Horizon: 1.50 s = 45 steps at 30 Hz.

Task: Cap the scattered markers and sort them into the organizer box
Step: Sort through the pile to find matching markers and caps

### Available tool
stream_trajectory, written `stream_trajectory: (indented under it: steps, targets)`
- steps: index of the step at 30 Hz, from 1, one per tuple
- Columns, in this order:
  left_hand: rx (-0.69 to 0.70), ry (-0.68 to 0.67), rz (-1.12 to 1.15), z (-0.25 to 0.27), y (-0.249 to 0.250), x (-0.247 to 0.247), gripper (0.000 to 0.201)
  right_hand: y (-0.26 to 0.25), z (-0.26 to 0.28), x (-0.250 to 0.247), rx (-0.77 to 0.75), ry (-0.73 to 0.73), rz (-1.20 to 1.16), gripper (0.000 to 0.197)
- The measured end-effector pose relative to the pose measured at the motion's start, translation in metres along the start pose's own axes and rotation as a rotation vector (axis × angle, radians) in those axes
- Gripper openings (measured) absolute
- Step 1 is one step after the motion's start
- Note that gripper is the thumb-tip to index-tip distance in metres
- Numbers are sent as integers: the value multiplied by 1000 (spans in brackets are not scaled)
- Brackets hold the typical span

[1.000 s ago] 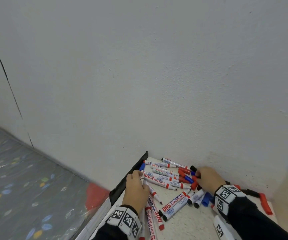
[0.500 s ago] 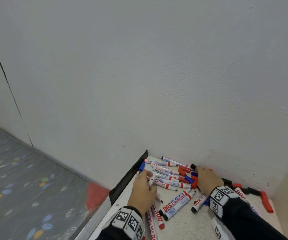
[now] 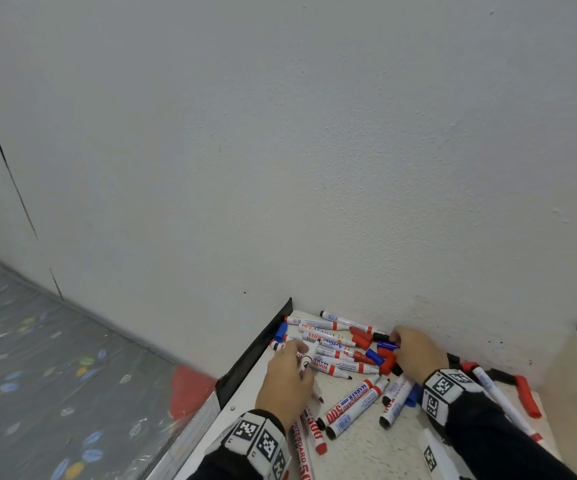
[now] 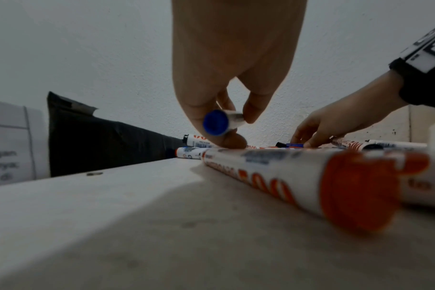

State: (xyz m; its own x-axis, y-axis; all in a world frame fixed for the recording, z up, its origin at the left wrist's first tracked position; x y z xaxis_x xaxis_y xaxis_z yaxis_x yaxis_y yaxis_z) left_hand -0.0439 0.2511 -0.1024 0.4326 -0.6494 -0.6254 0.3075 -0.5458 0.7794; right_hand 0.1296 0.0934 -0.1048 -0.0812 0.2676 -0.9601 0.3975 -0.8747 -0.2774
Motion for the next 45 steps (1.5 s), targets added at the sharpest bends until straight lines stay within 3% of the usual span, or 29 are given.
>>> stream_trajectory:
  steps: [4,7,11,16,21,24,29,33,38,45]
  targets:
    - [-6,-9,-1,1,3,3,25,5,-1,-1,14,-55,-63,29]
    - [-2,-23,-31,3,9,7,30,5,4,-6,37,75,-104,27]
    - [44,-23,-64,6,20,14,33,-1,20,-20,-89,190,-163,32]
    - [137,-31,-95,15,33,27,32,-2,44,-37,-263,40,-237,30]
    - [236,-132,-86,27,53,43,31,6,76,-48,-359,-46,-243,29]
    - [281,-151,-89,33,60,53,29,13,92,-51,-330,-32,-237,28]
    - [346,-192,0,45,74,65,26,30,115,-58,-211,-17,-463,19]
    - [404,-286,-67,60,86,71,25,37,131,-63,-131,18,-519,43]
    - [390,-369,-11,72,106,77,32,34,142,-63,10,90,-731,43]
    - [322,-403,208,75,122,85,34,37,144,-88,-110,162,-732,40]
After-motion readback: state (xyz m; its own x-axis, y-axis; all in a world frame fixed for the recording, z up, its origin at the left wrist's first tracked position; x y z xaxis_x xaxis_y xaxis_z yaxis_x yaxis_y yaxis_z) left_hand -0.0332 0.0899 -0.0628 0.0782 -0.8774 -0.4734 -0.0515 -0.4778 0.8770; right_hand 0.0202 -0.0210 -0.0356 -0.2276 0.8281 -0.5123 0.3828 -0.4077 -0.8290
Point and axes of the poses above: each hand's wrist, its own z-axis away from the middle knuckle, its own x-axis out of the palm, y = z × x, the point moved 1 cm from there along -z, towards the middle knuckle, and after that the axes turned 1 degree about -y, right-handed, at the moved point
